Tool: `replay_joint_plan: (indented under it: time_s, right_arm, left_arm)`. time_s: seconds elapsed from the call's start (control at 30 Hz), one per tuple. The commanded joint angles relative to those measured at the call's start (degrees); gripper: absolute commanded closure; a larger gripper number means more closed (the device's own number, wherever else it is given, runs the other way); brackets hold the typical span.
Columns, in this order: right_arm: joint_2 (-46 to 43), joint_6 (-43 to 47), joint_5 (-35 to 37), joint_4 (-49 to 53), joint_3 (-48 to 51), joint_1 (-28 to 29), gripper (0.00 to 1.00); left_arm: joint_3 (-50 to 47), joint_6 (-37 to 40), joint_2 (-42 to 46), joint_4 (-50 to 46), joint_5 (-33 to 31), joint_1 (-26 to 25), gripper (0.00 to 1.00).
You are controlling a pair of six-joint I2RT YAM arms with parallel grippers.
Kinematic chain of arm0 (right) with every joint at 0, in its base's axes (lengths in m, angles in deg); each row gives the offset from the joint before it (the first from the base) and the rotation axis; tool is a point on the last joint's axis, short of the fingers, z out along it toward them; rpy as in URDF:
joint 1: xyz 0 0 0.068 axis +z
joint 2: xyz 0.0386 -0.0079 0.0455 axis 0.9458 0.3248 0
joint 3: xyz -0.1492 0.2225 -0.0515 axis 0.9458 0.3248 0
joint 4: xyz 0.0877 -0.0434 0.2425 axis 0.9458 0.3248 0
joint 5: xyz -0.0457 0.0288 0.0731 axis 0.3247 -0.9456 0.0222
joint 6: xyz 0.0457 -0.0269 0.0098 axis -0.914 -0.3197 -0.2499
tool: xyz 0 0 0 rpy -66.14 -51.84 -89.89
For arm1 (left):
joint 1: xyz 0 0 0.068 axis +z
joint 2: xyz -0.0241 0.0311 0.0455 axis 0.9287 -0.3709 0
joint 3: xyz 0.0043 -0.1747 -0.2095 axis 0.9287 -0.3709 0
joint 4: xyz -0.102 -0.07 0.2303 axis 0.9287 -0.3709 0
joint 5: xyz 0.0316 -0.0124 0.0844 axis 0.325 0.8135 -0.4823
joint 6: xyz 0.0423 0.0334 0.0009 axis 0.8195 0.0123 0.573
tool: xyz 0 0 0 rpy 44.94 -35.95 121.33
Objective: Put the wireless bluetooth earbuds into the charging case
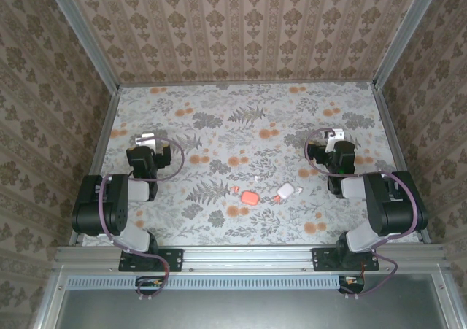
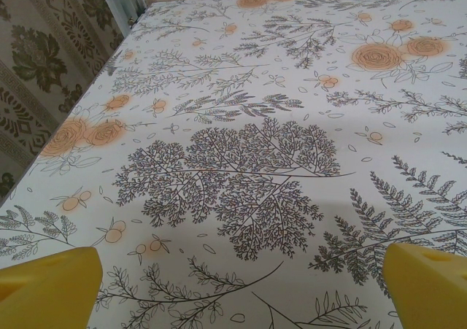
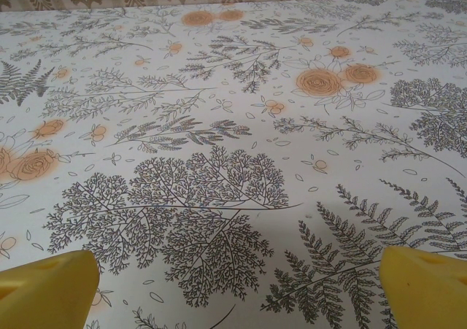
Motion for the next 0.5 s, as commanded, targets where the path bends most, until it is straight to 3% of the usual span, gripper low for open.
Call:
replay_joint_plan:
  time_s: [0.0, 0.1, 0.27, 0.47]
  right_arm:
    - [-2.47, -0.10, -0.05, 1.85, -1.65, 0.09, 0.00]
    - [-7.60, -0.70, -0.75, 16.57, -6.58, 0.27, 0.00]
    - [-13.21, -4.21, 0.41, 45.66, -19.30, 1.65, 0.00]
    - [-14.99, -11.66, 3.63, 77.02, -35.72, 7.72, 0.00]
  left_arm:
    - [1.24, 0.36, 1.19, 0.78, 0.30, -0.29, 0.00]
    - [3.02, 1.27, 4.81, -5.59, -0.90, -1.47, 0.00]
    - [11.97, -0.90, 12.17, -29.17, 1.29, -3.21, 0.06]
    - [26.68, -7.09, 15.71, -60.97, 1.88, -9.34, 0.13]
